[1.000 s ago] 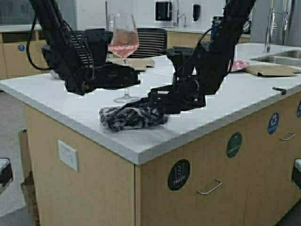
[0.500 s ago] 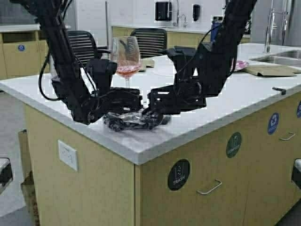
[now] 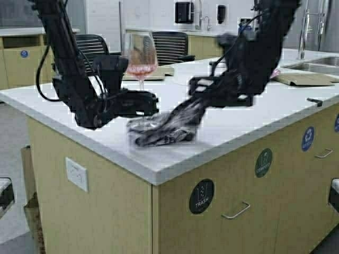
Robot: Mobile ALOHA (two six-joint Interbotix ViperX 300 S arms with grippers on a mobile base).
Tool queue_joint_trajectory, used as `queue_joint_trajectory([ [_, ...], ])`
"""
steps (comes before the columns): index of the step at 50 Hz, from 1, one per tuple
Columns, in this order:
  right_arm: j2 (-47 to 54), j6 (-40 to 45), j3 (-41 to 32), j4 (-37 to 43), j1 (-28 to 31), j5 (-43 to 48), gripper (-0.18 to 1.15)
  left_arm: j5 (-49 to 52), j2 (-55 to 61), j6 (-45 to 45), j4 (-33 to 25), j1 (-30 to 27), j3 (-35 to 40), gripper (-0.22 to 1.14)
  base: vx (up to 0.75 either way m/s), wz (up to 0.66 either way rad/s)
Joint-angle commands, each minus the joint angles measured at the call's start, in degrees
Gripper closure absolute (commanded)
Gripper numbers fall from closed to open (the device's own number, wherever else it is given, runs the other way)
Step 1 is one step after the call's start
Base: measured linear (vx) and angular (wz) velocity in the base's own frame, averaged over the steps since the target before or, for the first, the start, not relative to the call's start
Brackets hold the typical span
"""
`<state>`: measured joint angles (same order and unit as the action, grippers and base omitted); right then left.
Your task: Get the cloth and wipe up the spill under the wine glass
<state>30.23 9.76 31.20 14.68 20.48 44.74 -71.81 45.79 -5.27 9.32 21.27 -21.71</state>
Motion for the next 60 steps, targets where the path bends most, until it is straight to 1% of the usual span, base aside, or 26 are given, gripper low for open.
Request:
queue_joint_trajectory([
  [1, -5.7, 2.5, 1.2, 3.1, -4.1, 3.9, 0.90, -0.4, -3.5, 0.9, 0.2, 0.2, 1.9, 0.59, 0.00, 0.00],
  [8, -8.4, 5.4, 2.9, 3.8, -6.8, 8.0, 0.90, -0.4, -1.5, 0.9, 0.5, 0.2, 4.5, 0.59, 0.00, 0.00],
  [14, -9.3, 6.3, 3.3, 3.8, -7.3, 10.4, 0.90, -0.4, 1.6, 0.8, 1.2, 0.4, 7.2, 0.59, 0.00, 0.00],
  [21, -9.3, 6.3, 3.4, 3.2, -7.3, 10.5, 0.90, -0.1, 4.1, 0.8, 1.2, 0.5, 9.1, 0.59, 0.00, 0.00],
  [44, -7.6, 6.3, 4.0, 2.1, -7.3, 10.5, 0.90, -0.1, 9.2, 0.9, 1.2, 0.5, 10.3, 0.57, 0.00, 0.00],
  [48, -7.3, 6.3, 4.3, 1.8, -7.3, 10.5, 0.90, -0.1, 9.8, 0.9, 1.2, 0.5, 10.4, 0.53, 0.00, 0.00],
  [51, -7.0, 6.3, 4.4, 1.4, -7.3, 10.5, 0.90, -0.1, 10.2, 0.8, 1.1, 0.5, 10.4, 0.48, 0.00, 0.00],
  [60, -6.4, 6.3, 4.5, 0.4, -7.3, 10.5, 0.90, -0.2, 11.2, 0.6, 0.4, 0.5, 10.5, 0.25, 0.00, 0.00],
])
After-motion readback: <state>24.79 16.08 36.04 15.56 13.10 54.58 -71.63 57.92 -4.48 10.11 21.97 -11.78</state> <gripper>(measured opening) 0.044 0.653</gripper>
